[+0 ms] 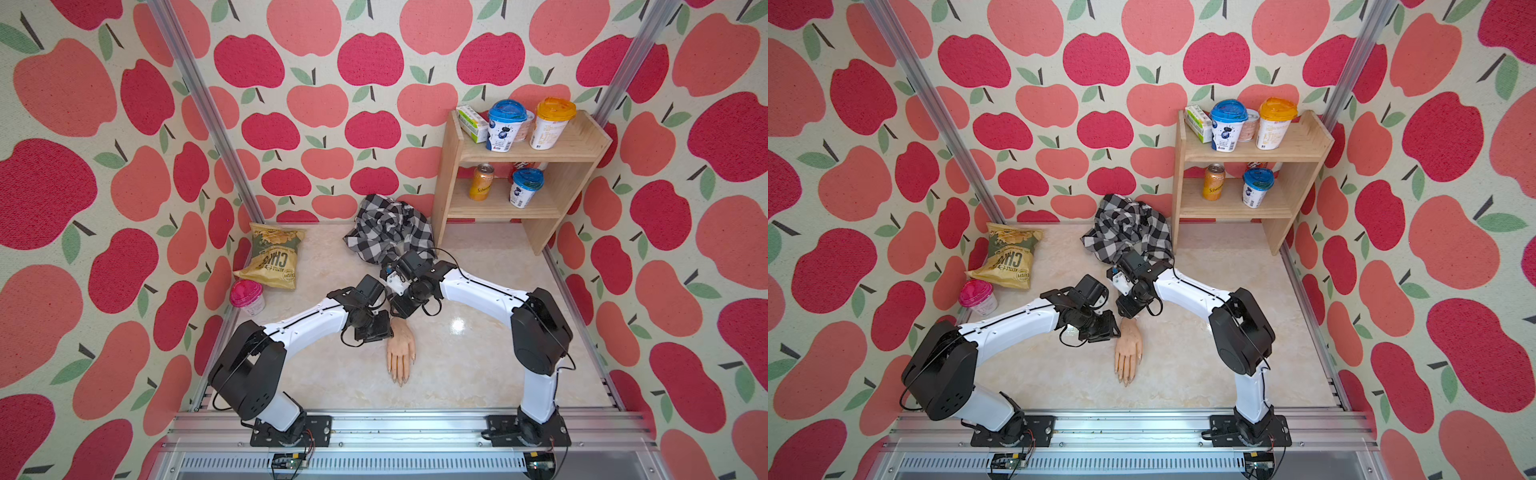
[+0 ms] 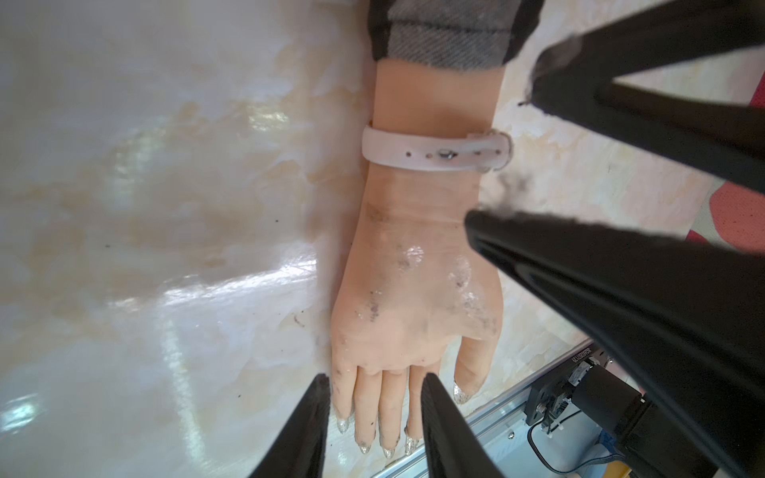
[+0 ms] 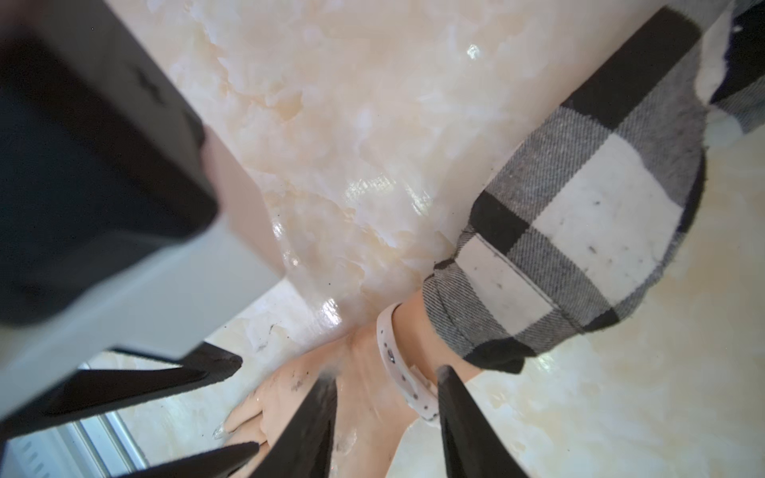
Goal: Take off the watch
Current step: Untie the watch from the hand.
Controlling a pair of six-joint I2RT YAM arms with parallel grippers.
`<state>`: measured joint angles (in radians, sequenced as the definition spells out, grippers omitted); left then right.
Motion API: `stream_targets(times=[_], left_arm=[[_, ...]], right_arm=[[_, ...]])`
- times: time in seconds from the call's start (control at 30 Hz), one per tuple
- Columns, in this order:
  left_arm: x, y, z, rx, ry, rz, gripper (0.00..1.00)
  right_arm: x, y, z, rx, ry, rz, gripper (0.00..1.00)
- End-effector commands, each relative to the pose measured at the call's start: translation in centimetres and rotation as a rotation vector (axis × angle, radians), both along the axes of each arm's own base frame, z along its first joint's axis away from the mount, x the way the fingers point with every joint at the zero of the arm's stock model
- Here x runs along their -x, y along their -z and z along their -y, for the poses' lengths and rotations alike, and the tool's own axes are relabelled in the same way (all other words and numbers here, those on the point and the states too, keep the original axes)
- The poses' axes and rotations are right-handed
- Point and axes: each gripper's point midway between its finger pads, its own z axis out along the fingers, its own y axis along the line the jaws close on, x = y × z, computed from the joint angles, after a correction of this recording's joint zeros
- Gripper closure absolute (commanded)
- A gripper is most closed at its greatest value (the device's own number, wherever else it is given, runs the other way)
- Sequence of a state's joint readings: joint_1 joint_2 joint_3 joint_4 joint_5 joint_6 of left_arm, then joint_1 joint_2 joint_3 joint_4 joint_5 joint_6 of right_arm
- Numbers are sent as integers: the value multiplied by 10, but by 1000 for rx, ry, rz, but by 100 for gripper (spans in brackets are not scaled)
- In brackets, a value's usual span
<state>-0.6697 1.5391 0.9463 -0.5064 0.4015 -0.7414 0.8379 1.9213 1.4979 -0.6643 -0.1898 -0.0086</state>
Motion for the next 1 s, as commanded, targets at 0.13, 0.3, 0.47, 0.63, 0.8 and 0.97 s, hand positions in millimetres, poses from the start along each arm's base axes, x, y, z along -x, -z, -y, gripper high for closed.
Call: stream_targets(times=[0.13, 0.3, 0.47, 0.63, 0.8, 0.97], left_arm=[[-1, 14, 9, 23, -28, -19, 60], [-7, 19, 1, 19, -56, -17, 58], [-20, 12, -14, 49, -96, 9, 56], [-28, 9, -25, 61, -112, 18, 53], [-41, 15, -16, 91, -104, 20, 53], [-53, 25, -12, 95, -109, 15, 53]], right_arm=[[10, 9, 6, 50, -67, -38, 57], [12, 17, 10, 81, -76, -47, 57], [10, 20, 9, 90, -74, -32, 57], [4, 25, 6, 102, -68, -19, 60], [2, 27, 5, 121, -73, -18, 92], [0, 18, 4, 97, -63, 5, 97]])
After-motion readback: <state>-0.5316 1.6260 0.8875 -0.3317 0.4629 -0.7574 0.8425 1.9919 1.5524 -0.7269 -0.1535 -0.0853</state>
